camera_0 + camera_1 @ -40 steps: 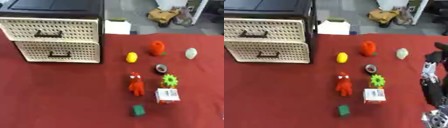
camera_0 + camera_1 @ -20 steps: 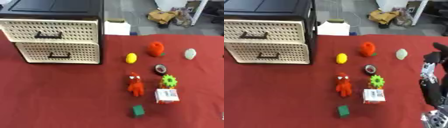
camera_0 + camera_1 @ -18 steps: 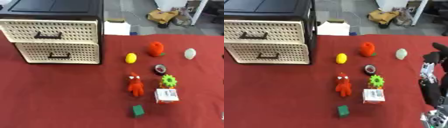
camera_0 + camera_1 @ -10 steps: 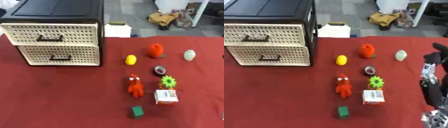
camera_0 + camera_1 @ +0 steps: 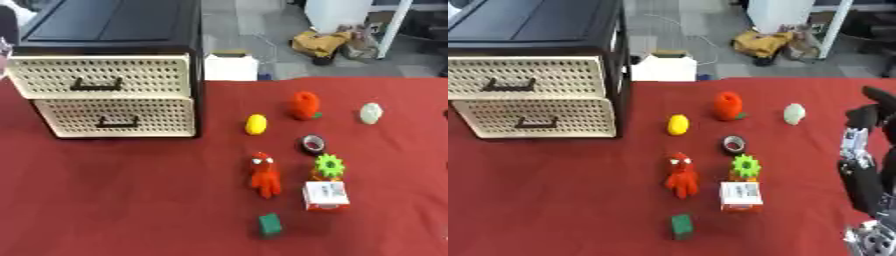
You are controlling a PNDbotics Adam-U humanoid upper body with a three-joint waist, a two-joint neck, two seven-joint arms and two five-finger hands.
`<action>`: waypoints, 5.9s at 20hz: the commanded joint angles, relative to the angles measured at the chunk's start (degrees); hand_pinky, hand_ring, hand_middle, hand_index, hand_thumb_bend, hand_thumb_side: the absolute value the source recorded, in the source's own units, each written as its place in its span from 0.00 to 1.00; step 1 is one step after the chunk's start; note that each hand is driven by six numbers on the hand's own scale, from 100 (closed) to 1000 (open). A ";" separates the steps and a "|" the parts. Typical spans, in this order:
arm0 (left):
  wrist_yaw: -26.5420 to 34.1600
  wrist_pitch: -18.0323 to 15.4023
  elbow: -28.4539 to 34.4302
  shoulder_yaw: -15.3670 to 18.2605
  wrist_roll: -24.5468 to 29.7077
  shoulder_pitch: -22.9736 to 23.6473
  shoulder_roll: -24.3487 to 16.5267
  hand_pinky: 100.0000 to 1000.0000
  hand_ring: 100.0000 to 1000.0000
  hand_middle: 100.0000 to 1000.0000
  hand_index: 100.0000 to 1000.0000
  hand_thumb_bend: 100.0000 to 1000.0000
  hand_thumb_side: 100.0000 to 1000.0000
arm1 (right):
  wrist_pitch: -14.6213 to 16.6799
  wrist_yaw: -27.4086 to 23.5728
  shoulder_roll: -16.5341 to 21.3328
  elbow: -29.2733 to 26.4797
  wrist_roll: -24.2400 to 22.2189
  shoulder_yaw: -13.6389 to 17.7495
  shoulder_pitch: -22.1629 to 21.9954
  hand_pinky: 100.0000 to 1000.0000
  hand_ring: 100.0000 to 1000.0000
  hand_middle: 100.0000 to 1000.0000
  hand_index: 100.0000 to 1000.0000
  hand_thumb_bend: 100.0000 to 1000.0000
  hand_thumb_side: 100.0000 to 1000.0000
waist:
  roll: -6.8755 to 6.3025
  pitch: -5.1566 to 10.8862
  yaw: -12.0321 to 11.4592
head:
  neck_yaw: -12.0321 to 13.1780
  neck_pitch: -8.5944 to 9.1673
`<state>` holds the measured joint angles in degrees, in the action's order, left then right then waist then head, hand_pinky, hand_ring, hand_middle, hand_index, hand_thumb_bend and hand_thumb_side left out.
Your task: Pick up objects from table and place into drawer.
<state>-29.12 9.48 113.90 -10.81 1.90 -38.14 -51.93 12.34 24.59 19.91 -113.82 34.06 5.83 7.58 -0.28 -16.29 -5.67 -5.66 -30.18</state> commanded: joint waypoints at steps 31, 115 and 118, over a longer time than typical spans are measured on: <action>4.08 9.30 -8.79 -7.66 41.14 -17.82 -1.55 0.00 0.00 0.00 0.90 0.00 1.00 | -0.48 1.10 1.88 -0.77 -1.04 -0.23 -0.64 0.51 0.50 0.40 0.73 0.00 0.78 | -0.99 1.01 -0.19 | 1.99 -0.68; -6.91 -2.89 -30.52 -10.31 50.07 -24.93 4.87 0.00 0.00 0.00 0.93 0.74 1.00 | -1.25 1.52 0.08 -0.77 -1.97 -0.89 0.14 0.50 0.49 0.37 0.71 0.00 0.74 | -0.71 -1.51 -0.13 | 3.72 0.95; -7.64 -2.59 -30.68 -10.00 50.07 -25.00 4.94 0.00 0.00 0.00 0.93 0.73 1.00 | -1.24 1.52 0.09 -0.77 -1.95 -0.90 0.19 0.50 0.49 0.37 0.71 0.00 0.74 | -0.73 -1.56 -0.13 | 3.74 1.06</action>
<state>-36.24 6.60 82.85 -21.98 51.99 -61.72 -44.84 11.05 25.68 19.31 -113.82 32.23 4.90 7.35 -1.01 -18.75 -5.74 -2.11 -29.71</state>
